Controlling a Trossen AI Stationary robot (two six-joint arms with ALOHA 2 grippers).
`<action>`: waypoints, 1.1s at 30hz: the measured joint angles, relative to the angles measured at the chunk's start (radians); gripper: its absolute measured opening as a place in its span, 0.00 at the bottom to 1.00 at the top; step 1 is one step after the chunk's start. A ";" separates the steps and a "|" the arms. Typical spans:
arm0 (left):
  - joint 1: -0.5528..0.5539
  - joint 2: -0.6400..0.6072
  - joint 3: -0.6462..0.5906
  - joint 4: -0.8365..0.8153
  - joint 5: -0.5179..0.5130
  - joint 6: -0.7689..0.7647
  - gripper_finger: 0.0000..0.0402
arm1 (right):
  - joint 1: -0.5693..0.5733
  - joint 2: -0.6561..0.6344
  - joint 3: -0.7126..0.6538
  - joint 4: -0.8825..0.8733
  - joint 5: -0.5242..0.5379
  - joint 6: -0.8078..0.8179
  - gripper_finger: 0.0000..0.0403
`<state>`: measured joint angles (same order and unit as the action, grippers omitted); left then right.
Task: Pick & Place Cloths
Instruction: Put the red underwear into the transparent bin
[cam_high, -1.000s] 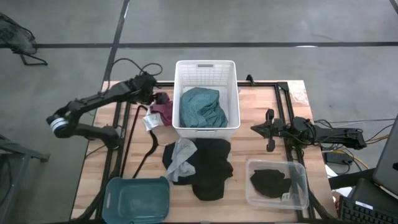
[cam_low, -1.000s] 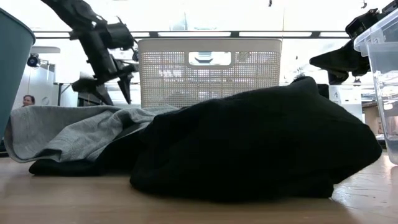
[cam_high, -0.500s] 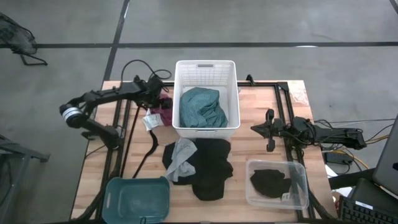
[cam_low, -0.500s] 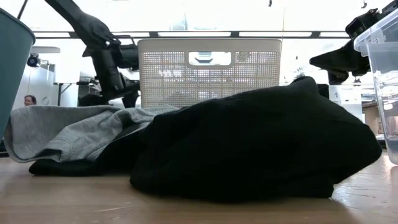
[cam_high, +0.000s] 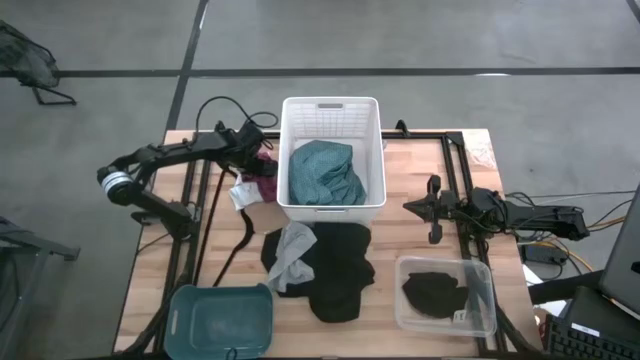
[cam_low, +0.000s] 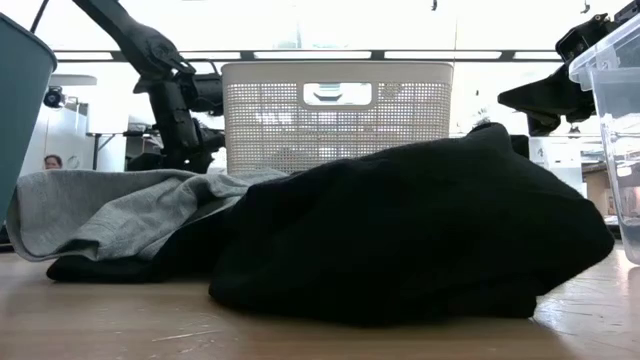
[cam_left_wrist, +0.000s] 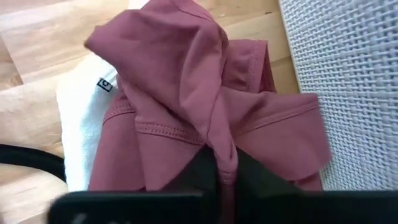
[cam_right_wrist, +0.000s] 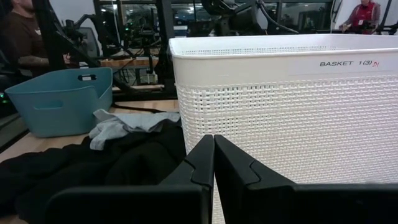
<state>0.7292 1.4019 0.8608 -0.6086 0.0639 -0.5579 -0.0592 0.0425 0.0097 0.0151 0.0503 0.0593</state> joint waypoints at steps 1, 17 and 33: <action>0.000 -0.006 0.000 0.000 0.000 0.001 0.04 | 0.000 0.000 0.000 0.000 0.000 0.000 0.02; 0.000 -0.442 0.000 -0.226 0.044 -0.091 0.02 | 0.000 0.000 0.000 0.000 0.000 0.000 0.02; -0.006 -0.901 0.066 -0.225 0.408 -0.462 0.02 | 0.000 0.000 0.000 0.000 0.000 0.000 0.02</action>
<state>0.7227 0.5010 0.9266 -0.8341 0.4718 -1.0197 -0.0593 0.0425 0.0097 0.0151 0.0504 0.0593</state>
